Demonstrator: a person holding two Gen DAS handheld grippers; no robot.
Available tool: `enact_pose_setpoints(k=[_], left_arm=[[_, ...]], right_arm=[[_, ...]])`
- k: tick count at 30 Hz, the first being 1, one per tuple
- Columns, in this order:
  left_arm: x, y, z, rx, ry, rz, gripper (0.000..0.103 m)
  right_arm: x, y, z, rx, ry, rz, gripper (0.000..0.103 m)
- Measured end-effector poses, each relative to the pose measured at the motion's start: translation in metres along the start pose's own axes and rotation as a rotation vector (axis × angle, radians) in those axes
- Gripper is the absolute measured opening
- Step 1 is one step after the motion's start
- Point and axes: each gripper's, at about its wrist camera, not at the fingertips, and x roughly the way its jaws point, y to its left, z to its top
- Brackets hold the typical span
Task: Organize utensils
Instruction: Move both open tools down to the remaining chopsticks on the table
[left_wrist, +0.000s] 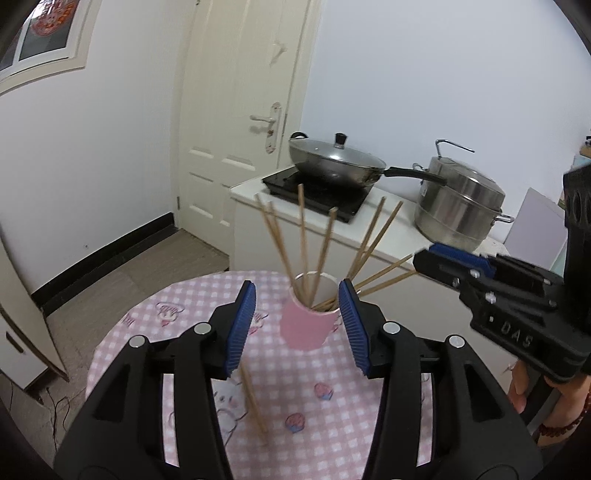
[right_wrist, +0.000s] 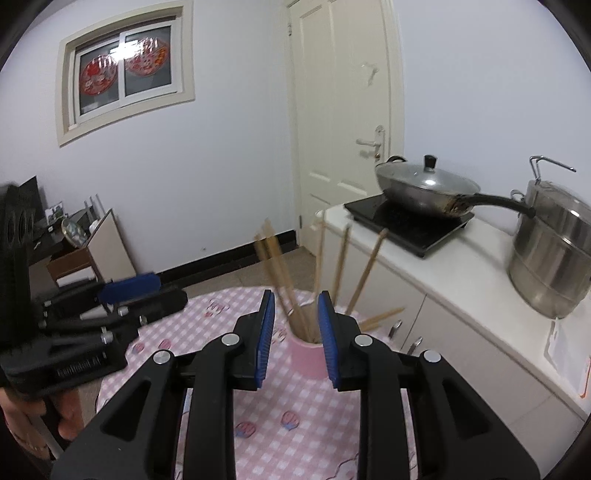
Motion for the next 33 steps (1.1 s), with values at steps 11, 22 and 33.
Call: enact_pose_setpoints(k=[11, 22, 33], left_arm=[[0.011, 0.054, -0.046, -0.052, 0.128, 0.046, 0.049], [0.070, 0.102, -0.102, -0.146, 0.306, 0.042, 0.051], [0.102, 0.124, -0.120, -0.171, 0.367, 0.063, 0.054]], right_arm=[[0.042, 0.051, -0.049, -0.030, 0.124, 0.076, 0.023], [0.132, 0.065, -0.101, -0.007, 0.328, 0.083, 0.023], [0.184, 0.072, -0.123, 0.003, 0.417, 0.086, 0.023]])
